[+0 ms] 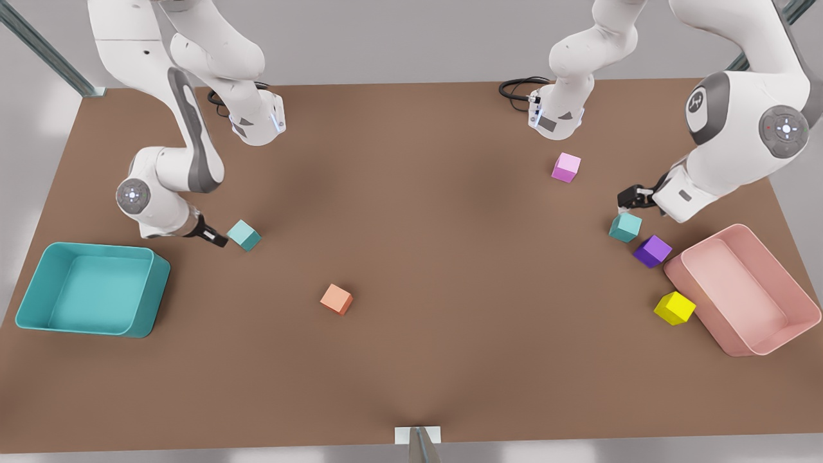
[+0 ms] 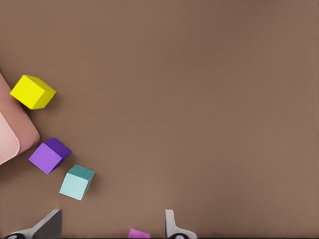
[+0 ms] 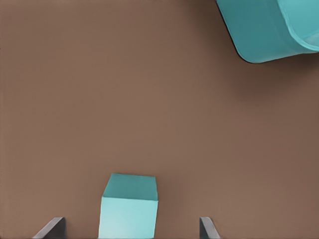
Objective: Stack the two blue cubes on top of each other
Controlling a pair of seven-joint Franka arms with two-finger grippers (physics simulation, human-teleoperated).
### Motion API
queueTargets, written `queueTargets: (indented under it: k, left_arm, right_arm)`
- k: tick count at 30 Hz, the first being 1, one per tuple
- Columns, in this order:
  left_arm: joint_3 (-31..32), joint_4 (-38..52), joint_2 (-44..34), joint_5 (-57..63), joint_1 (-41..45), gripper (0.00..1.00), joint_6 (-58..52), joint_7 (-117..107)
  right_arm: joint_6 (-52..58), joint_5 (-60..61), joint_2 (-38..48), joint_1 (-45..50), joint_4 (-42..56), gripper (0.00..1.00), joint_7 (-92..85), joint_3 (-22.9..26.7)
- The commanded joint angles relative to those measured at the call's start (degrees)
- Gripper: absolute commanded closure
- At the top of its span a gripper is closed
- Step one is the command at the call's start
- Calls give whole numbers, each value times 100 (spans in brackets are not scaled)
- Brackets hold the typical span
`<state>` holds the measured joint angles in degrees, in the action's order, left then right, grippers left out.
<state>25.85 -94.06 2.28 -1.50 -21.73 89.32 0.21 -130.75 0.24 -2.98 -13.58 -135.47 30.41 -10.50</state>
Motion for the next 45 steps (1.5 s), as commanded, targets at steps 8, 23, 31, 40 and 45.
queueTargets:
  k: [8, 23, 31, 40, 45]
  left_arm:
    - [43, -25, -17, -17, -340, 0, -345, -21]
    - [113, 424, 616, 36, 2, 0, -336, -30]
    - [113, 406, 633, 45, -24, 0, -389, -21]
    - [105, 406, 633, 45, -41, 0, -397, -21]
    - [105, 406, 668, 45, -41, 0, -389, -21]
  right_arm:
    - [-618, 460, 78, 470, -427, 0, 1608, -49]
    - [-609, 460, -133, 461, -744, 0, 1599, -49]
    - [-609, 460, -264, 461, -893, 0, 1599, -49]
    - [-645, 451, -748, 461, -691, 0, 1599, -49]
    - [-653, 451, -1056, 461, -507, 0, 1591, -49]
